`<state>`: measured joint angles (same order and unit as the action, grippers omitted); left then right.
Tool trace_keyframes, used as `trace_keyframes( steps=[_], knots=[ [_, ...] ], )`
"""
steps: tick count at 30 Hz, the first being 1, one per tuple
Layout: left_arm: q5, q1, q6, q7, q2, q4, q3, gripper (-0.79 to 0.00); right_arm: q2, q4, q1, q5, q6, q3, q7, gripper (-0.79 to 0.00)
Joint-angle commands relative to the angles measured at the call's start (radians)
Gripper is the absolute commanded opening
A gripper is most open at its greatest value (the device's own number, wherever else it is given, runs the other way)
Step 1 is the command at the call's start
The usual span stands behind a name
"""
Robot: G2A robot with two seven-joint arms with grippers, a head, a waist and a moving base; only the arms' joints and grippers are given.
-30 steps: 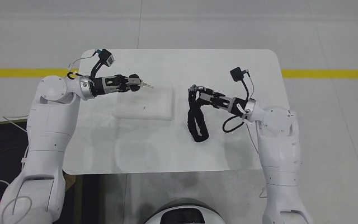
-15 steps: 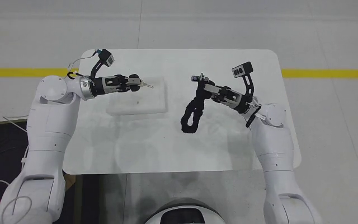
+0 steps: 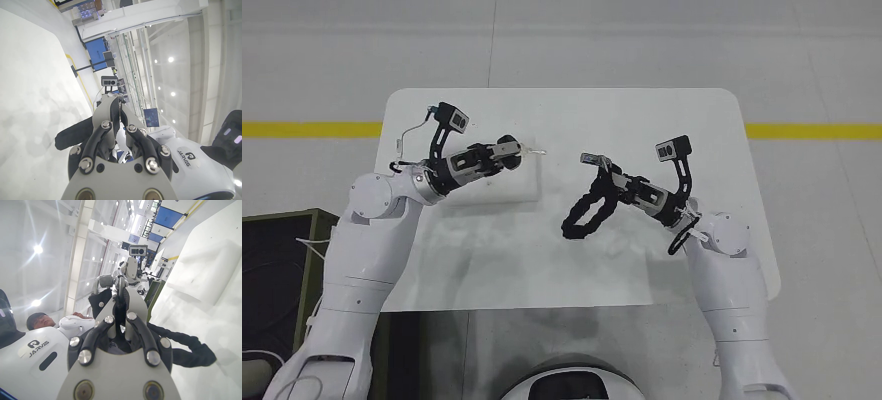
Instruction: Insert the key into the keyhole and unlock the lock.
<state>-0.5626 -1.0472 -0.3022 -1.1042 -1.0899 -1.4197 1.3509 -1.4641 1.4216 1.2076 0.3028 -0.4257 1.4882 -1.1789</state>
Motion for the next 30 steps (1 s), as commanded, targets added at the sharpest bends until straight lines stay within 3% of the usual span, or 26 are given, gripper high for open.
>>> trace_keyframes(
  steps=[1,5,8,14,30],
  knots=[
    [-0.003,0.000,0.002,-0.001,0.000,0.000,0.000,-0.785,0.000,0.000,0.000,0.001,0.000,0.000,0.000,-0.785],
    [-0.003,0.000,0.002,-0.001,0.000,0.000,0.000,-0.785,0.005,0.046,0.054,-0.039,-0.001,0.005,0.023,-0.785],
    [0.071,-0.076,0.009,0.043,0.004,-0.101,0.016,-0.785,0.015,0.132,0.098,-0.171,0.011,0.012,0.096,-0.785],
    [0.201,-0.116,0.067,0.082,0.007,-0.183,0.020,-0.785,0.031,0.187,0.110,-0.243,0.072,-0.006,0.100,-0.785],
    [0.227,-0.124,0.112,0.113,-0.005,-0.196,0.008,-0.785,0.059,0.202,0.109,-0.259,0.069,-0.052,0.155,-0.785]
  ],
)
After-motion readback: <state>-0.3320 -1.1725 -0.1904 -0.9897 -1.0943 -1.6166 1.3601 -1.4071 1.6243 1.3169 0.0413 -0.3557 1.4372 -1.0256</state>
